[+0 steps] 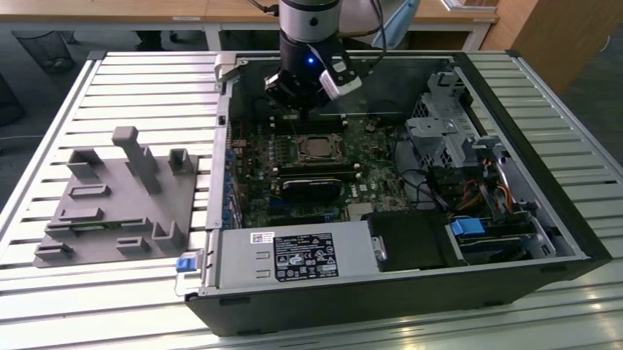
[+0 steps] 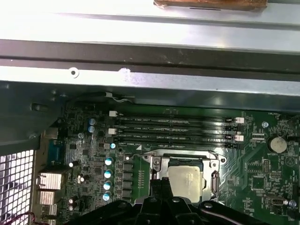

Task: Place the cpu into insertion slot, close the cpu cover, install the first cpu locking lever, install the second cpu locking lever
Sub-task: 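Install the first cpu locking lever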

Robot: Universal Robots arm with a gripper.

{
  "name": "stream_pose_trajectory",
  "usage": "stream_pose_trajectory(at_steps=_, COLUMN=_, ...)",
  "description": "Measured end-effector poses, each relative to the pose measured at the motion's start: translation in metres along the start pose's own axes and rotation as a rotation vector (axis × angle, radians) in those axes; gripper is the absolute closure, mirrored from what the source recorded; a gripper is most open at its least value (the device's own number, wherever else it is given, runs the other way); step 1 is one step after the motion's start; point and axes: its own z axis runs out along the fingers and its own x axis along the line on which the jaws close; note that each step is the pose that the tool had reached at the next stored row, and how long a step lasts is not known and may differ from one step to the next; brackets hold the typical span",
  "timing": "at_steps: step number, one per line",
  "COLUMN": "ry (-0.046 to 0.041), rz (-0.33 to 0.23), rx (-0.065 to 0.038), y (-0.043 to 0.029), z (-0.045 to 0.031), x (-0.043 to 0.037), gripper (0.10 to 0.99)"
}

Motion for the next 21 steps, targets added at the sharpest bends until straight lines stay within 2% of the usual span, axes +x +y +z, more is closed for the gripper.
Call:
stream_pose_trajectory(at_steps=3, ry=-0.0022, rz=0.029, rx=0.0, y=0.0003, z=0.0006, x=0.0018, gripper=0.969)
stream_pose_trajectory(at_steps=14, ry=-0.0037, rz=0.045, rx=0.0, y=0.0013, z=0.002, x=0.0174, gripper=0.969)
stream_pose_trajectory(at_steps=21, ry=-0.0039, rz=0.05, rx=0.0, y=0.0018, z=0.0022, x=0.0195, gripper=0.969)
